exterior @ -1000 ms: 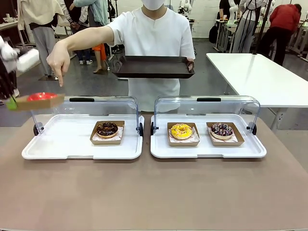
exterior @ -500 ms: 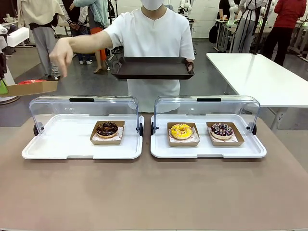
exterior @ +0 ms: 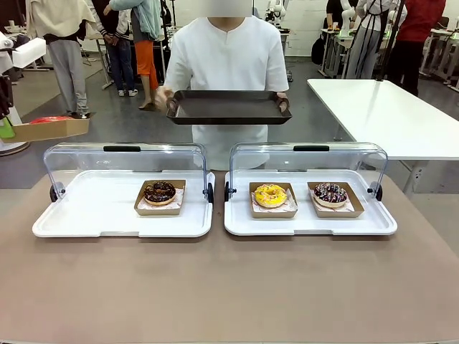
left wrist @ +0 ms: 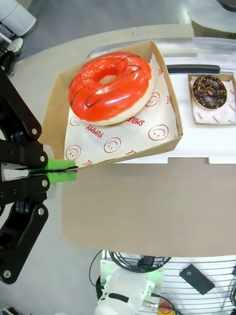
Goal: Provide the desired donut to the person.
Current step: Pick up and lift the Paper togo box containing the Donut pointed at by the person.
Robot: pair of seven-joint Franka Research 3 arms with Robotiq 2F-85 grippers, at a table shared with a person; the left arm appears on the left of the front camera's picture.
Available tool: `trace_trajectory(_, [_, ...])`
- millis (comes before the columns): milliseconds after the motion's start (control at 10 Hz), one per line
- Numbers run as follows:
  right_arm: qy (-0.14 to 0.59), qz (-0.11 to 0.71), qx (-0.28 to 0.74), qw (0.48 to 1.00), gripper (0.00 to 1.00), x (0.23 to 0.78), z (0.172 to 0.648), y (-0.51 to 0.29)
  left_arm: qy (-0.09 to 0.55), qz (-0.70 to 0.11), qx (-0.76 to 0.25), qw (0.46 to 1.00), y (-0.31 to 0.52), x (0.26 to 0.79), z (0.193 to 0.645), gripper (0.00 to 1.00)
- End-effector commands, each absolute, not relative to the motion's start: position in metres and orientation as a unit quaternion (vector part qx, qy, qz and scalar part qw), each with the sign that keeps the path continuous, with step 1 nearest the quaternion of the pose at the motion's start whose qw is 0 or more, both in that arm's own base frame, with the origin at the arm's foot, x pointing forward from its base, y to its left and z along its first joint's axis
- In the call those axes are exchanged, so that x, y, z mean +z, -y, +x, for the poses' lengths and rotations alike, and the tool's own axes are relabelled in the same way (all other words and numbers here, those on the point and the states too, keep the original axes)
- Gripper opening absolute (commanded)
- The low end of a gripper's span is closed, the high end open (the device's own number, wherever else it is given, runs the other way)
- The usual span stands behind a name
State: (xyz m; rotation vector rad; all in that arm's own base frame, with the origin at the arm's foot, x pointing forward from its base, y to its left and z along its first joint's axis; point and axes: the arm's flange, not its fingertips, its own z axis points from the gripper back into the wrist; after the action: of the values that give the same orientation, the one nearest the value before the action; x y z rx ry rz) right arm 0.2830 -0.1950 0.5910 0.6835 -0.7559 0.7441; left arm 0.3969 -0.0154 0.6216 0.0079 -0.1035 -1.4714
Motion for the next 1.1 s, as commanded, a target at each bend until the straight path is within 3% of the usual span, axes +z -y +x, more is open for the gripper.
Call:
trace_trajectory(0, [0.359, 0.323, 0.352, 0.802, 1.00, 0.592, 0.283, 0.194, 0.046, 0.008, -0.668, 0.742, 0.016, 0.625, 0.395, 0.00])
trace_trajectory(400, [0.359, 0.323, 0.352, 0.802, 1.00, 0.592, 0.283, 0.194, 0.064, 0.079, -0.672, 0.734, 0.058, 0.658, 0.400, 0.01])
trace_trajectory(1000, [0.359, 0.323, 0.352, 0.802, 1.00, 0.592, 0.283, 0.194, 0.061, 0.067, -0.689, 0.719, 0.075, 0.661, 0.398, 0.01])
